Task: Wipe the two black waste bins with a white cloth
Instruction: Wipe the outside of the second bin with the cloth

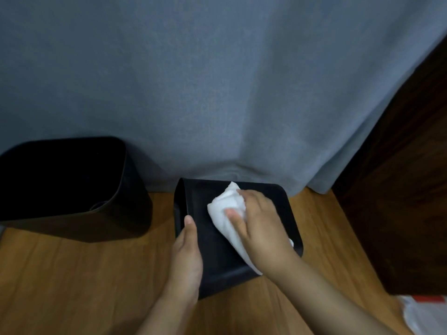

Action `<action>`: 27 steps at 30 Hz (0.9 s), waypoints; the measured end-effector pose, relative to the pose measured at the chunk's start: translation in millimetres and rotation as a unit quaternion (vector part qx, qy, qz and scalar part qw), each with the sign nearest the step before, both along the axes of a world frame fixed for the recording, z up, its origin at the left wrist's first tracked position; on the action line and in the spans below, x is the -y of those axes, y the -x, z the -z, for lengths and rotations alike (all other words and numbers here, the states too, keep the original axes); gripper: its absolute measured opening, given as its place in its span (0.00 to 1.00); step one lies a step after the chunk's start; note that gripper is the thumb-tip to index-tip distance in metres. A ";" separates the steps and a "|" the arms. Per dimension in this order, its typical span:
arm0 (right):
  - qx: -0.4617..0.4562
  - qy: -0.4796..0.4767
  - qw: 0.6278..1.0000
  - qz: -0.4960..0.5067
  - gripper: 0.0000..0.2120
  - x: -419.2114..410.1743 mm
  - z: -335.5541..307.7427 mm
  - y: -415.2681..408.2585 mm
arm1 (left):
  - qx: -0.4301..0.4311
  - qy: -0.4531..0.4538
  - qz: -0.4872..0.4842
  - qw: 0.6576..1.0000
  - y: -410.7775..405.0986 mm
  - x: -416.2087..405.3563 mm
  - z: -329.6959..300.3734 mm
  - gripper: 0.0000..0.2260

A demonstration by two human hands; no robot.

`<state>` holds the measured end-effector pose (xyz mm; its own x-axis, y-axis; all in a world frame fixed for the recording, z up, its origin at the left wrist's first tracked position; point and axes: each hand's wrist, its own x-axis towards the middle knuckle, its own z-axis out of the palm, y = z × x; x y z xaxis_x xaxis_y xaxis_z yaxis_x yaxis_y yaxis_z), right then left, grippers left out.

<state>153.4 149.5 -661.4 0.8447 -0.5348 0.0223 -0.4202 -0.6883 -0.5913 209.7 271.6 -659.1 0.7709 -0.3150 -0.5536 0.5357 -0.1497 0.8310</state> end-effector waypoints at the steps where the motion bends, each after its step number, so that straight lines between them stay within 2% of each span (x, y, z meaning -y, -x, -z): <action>1: -0.011 -0.004 1.000 -0.023 0.45 -3.0 2.0 3.4 | 0.004 -0.002 0.001 1.000 -0.3 0.4 0.5 0.28; 3: -0.051 0.007 0.997 -0.056 0.53 -5.7 3.1 10.6 | 0.015 -0.006 0.004 1.000 1.3 0.0 0.9 0.26; 5: -0.071 0.011 0.995 -0.074 0.53 -3.1 1.7 14.6 | 0.020 -0.007 0.006 1.000 2.8 -0.1 1.7 0.29; 7: -0.040 0.013 0.997 -0.062 0.45 -1.6 2.4 15.6 | 0.009 -0.003 -0.002 1.000 2.7 0.0 4.0 0.30; 10: 0.029 0.064 0.998 -0.008 0.31 -6.9 9.0 13.8 | 0.005 -0.005 0.002 1.000 0.9 0.4 4.0 0.18; 13: 0.056 0.076 0.996 -0.003 0.23 -12.0 2.0 6.6 | 0.012 -0.002 0.004 1.000 1.4 1.0 4.3 0.17; 16: 0.074 0.053 0.996 0.014 0.22 -18.8 -11.4 -9.5 | 0.022 0.003 0.004 1.000 4.5 1.9 4.9 0.24; 18: 0.084 0.078 0.993 0.025 0.23 -33.2 -14.1 -18.7 | 0.020 0.014 -0.003 1.000 5.7 2.2 6.2 0.21; 21: 0.044 0.111 0.993 0.009 0.26 -52.5 -6.8 -20.0 | 0.001 0.034 -0.015 0.999 5.6 -0.2 9.4 0.19; 27: 0.003 0.175 0.984 0.008 0.26 -39.5 9.6 -19.1 | -0.002 -0.003 -0.037 0.999 9.6 -0.4 10.2 0.18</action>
